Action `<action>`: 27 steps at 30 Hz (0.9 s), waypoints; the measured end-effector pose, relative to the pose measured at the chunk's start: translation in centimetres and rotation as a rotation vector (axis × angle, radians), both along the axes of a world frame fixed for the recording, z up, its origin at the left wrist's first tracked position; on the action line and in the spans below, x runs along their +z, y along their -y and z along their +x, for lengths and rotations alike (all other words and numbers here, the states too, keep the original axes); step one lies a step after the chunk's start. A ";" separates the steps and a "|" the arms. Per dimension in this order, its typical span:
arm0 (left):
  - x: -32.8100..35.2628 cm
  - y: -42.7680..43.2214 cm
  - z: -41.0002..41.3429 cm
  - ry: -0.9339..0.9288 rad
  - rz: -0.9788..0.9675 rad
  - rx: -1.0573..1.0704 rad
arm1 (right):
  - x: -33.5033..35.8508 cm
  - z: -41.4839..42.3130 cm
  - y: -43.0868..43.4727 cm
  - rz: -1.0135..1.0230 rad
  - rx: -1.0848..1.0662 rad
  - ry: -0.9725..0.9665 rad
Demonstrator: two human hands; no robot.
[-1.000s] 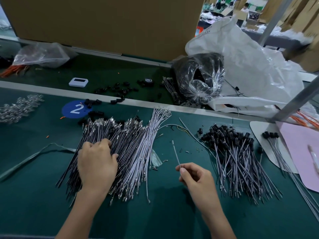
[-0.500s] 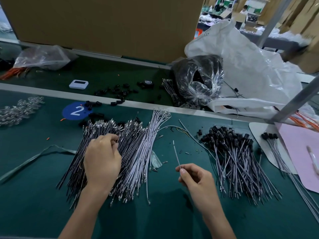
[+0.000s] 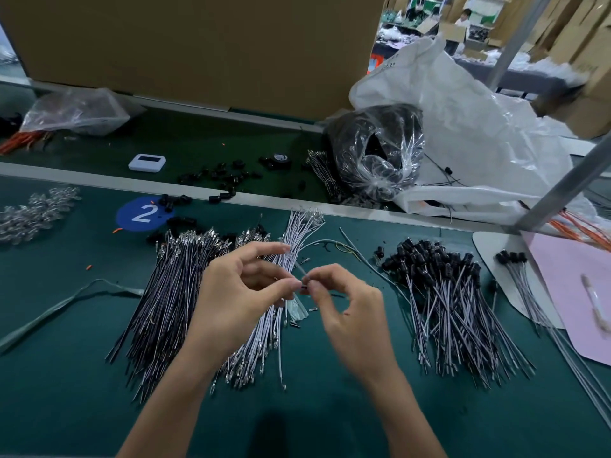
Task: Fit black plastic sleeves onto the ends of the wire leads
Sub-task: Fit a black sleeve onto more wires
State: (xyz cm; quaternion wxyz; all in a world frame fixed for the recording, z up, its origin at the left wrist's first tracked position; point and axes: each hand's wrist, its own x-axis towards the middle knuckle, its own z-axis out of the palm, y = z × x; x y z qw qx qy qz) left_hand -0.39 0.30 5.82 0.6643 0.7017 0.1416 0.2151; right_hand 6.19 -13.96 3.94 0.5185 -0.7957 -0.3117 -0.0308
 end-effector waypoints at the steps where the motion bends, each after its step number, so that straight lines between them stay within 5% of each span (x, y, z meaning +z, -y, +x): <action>1: 0.0 0.2 0.1 0.025 -0.055 -0.003 | -0.1 -0.1 -0.1 0.009 0.027 -0.039; 7: -1.2 0.9 0.7 0.116 -0.512 0.039 | -1.1 -0.7 0.3 0.138 0.019 -0.251; 27: -3.1 2.4 1.5 0.044 -0.452 0.049 | -2.1 -0.6 0.9 0.143 -0.019 -0.373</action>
